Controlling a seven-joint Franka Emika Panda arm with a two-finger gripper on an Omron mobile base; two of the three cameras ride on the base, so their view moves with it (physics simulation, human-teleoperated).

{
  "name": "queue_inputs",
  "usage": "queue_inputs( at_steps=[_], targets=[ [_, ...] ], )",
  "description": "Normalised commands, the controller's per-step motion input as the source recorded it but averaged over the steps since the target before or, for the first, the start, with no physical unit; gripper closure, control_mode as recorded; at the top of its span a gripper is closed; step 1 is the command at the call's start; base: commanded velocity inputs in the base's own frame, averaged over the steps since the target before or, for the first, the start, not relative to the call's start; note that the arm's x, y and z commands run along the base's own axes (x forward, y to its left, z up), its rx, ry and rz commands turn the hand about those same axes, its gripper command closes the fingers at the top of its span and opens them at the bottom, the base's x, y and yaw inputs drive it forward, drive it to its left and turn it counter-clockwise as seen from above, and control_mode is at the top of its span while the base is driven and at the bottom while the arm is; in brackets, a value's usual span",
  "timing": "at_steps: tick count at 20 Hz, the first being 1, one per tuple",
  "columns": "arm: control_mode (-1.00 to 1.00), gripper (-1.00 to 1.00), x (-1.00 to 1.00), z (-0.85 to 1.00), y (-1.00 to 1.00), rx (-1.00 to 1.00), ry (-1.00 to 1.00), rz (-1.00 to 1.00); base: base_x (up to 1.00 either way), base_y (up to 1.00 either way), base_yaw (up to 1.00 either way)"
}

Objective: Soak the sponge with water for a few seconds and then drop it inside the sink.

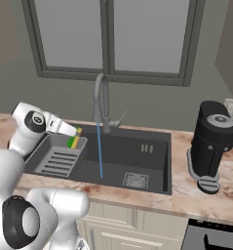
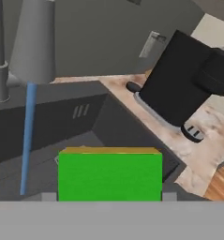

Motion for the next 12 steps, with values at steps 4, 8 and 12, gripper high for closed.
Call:
queue_inputs(
  at_steps=[4,8,12],
  targets=[
    [-1.00,1.00,-0.25,0.26,0.00,0.05,0.23,0.16,0.00,0.00,0.00],
    [-1.00,1.00,-0.40,0.55,0.00,0.04,0.19,0.17,0.00,0.00,0.00],
    [-1.00,1.00,-0.52,0.47,0.06,0.01,0.18,0.19,0.00,0.00,0.00]
  ],
)
